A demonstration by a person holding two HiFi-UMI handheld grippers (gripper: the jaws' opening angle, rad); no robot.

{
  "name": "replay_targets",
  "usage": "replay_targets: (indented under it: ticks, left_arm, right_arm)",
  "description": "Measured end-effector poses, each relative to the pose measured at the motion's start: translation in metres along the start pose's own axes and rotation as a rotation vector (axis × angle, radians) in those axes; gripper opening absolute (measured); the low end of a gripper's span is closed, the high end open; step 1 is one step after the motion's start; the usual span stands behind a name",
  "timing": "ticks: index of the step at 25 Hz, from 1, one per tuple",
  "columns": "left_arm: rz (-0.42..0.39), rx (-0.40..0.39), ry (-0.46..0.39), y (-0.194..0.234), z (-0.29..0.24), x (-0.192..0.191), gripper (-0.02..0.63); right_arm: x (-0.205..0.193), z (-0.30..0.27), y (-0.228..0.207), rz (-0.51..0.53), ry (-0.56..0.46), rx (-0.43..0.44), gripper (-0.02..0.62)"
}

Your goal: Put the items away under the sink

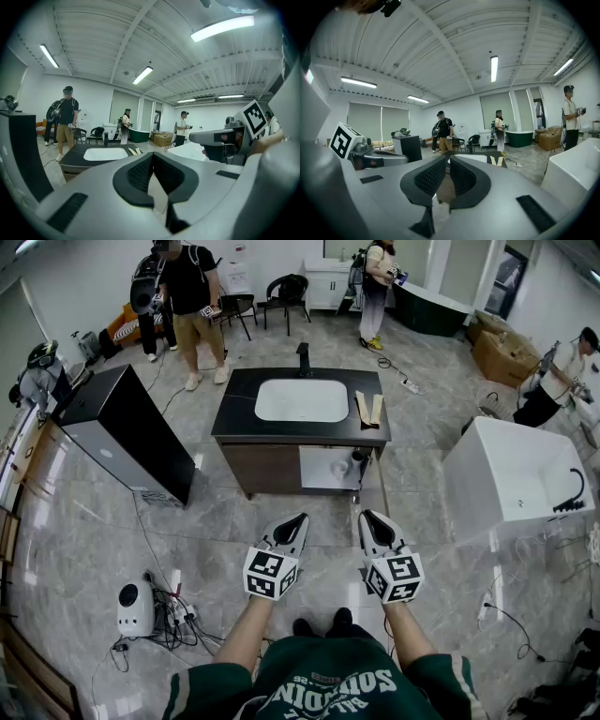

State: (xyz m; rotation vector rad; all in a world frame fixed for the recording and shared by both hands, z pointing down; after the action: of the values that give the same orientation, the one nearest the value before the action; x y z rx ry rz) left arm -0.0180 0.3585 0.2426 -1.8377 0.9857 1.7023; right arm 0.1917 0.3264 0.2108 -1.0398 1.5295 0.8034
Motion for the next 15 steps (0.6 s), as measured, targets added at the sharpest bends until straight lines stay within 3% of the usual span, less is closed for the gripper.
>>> replay_targets:
  ticks: [15]
  left_arm:
    - [-0.013, -0.035, 0.009, -0.007, 0.014, -0.010, 0.012]
  right_arm:
    - [-0.013, 0.019, 0.011, 0.014, 0.003, -0.090, 0.043]
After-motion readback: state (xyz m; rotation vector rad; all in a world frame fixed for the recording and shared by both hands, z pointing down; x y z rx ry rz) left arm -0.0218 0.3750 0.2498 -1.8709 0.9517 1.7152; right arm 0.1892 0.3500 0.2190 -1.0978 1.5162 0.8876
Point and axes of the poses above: the fingertips, and each gripper's own axes: z backward along the fingers, y to its left, x out of its top, the point moved 8 cm from there along z, backward along the fingers, and after that the axes turned 15 degrees about -x, right-handed, at the moved point
